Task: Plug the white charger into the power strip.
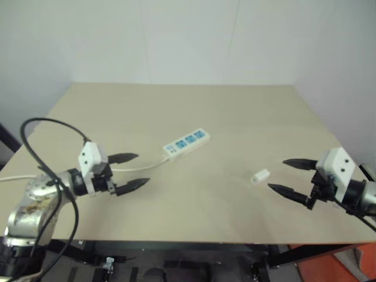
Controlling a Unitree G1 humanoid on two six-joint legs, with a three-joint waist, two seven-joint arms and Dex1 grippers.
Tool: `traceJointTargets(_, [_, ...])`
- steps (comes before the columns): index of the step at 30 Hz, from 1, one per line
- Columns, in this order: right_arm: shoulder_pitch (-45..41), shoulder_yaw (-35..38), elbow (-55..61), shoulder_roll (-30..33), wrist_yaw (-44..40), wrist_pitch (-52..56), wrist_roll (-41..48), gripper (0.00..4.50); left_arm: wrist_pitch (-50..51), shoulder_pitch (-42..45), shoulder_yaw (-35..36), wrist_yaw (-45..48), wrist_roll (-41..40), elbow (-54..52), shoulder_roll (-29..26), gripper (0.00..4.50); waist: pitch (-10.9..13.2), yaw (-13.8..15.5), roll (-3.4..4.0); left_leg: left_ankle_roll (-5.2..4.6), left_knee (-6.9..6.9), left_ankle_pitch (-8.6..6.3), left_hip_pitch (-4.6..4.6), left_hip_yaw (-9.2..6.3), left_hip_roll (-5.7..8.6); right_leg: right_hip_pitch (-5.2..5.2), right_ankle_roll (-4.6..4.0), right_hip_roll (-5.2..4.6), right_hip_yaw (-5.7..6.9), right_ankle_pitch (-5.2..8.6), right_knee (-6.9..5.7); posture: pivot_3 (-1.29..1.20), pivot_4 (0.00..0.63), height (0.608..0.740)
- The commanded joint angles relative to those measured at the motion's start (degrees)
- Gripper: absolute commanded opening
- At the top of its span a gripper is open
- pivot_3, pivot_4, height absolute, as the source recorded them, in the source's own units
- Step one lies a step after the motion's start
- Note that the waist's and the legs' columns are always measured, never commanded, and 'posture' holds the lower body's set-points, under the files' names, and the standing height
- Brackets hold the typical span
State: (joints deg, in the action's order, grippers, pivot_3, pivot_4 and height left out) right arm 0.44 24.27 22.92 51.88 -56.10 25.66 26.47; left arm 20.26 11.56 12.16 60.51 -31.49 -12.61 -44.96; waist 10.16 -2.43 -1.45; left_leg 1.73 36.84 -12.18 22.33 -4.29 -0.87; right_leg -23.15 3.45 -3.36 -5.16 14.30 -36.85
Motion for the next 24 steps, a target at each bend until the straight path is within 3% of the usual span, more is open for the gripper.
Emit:
traceJointTargets(1, [-1.0, 0.9, 0.4, 1.0, 0.0, 0.0, 1.1, 4.5, 0.2, 0.1, 1.1, 0.0, -0.7, -1.7, -0.8, 4.45, 0.0, 0.0, 0.0, 0.0, 0.0, 0.0, 0.0, 0.0, 0.0, 0.0, 0.0, 0.0, 0.0, 0.0, 0.0, 0.0, 0.15, 0.74])
traceJointTargets(9, [-1.9, 0.2, -0.5, 0.9, 0.3, -0.5, 0.7, 4.5, 0.0, 0.5, 1.0, -0.4, -0.3, -1.1, -0.7, 4.45, 0.0, 0.0, 0.0, 0.0, 0.0, 0.0, 0.0, 0.0, 0.0, 0.0, 0.0, 0.0, 0.0, 0.0, 0.0, 0.0, 0.15, 0.74])
traceJointTargets(13, [-3.0, -0.6, -1.0, 0.4, 1.0, -0.8, 0.2, 4.5, -0.3, 4.8, -3.3, -5.5, 5.7, 3.7, 1.1, 4.45, 0.0, 0.1, 0.0, 0.0, 0.01, 0.0, -0.01, 0.0, 0.0, 0.02, 0.0, 0.0, 0.0, 0.0, 0.0, 0.0, 0.15, 0.74])
traceJointTargets(19, [-3.9, -1.6, 0.0, 0.2, 1.9, -0.6, 0.3, 4.5, -6.0, 19.8, -13.6, -9.6, 16.8, 23.2, 9.6, 4.45, 0.0, 0.9, -0.03, 0.0, 0.06, 0.01, 0.04, -0.02, 0.07, 0.06, 0.07, -0.01, 0.02, -0.05, 0.08, 0.0, 0.15, 0.74])
traceJointTargets(24, [-3.2, -0.8, 1.6, 0.1, 2.7, -0.3, 0.5, 4.5, -13.7, 31.4, -16.4, -13.5, 22.4, 43.2, 18.3, 4.45, 0.0, 1.3, -0.1, -0.01, 0.07, 0.0, 0.16, -0.05, 0.11, -0.03, -0.27, -0.02, 0.02, -0.27, 0.11, 0.0, 0.15, 0.74])
